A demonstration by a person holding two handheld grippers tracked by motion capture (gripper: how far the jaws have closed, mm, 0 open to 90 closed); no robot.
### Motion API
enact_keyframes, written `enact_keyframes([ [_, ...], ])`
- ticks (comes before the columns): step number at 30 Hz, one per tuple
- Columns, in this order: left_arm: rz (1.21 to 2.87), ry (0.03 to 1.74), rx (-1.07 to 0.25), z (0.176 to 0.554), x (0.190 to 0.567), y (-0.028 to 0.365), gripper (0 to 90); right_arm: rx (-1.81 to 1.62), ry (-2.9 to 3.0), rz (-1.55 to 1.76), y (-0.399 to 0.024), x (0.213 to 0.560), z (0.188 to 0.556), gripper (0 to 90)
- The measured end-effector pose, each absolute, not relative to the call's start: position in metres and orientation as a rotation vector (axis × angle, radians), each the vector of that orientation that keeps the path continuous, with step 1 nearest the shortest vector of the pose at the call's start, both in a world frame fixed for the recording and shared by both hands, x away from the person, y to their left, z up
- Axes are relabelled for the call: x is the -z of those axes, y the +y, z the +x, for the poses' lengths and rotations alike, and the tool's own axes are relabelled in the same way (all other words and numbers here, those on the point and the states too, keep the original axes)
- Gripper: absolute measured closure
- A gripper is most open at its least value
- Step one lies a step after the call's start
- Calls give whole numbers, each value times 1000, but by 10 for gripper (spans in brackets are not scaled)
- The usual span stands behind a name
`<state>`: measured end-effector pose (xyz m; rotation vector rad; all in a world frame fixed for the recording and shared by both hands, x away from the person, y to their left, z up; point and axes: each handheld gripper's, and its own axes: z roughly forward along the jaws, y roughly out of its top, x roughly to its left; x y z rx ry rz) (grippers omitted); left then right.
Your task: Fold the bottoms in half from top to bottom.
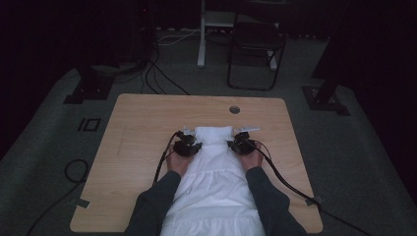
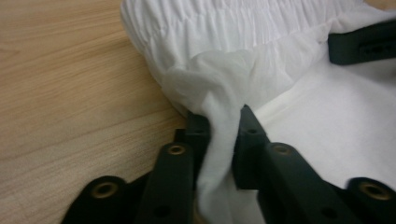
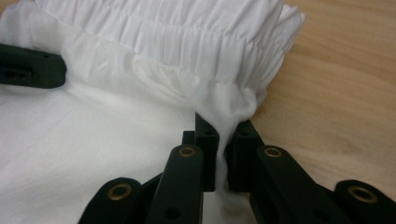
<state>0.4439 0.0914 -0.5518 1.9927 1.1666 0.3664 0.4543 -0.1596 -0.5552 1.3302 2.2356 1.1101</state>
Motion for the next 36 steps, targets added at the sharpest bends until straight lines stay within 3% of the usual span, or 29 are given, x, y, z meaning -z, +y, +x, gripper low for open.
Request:
enact_keyframes([
  [7, 1923, 1060, -428, 449, 498, 94, 828, -1278, 2173, 1307, -174, 518, 460, 859],
  [12, 1889, 995, -484, 459, 451, 93, 827, -1325, 2098, 1209, -179, 464, 469, 859],
  [18, 1860, 931, -564, 474, 404, 93, 827, -1327, 2041, 1137, -177, 424, 478, 859],
  [23, 1828, 943, -568, 477, 391, 96, 827, -1360, 2009, 1135, -175, 410, 482, 859],
  [28, 1857, 937, -525, 466, 403, 102, 825, -1352, 2051, 1122, -174, 417, 475, 858],
  [36, 1873, 841, -479, 412, 411, 112, 823, -1412, 2088, 1060, -181, 426, 427, 856],
])
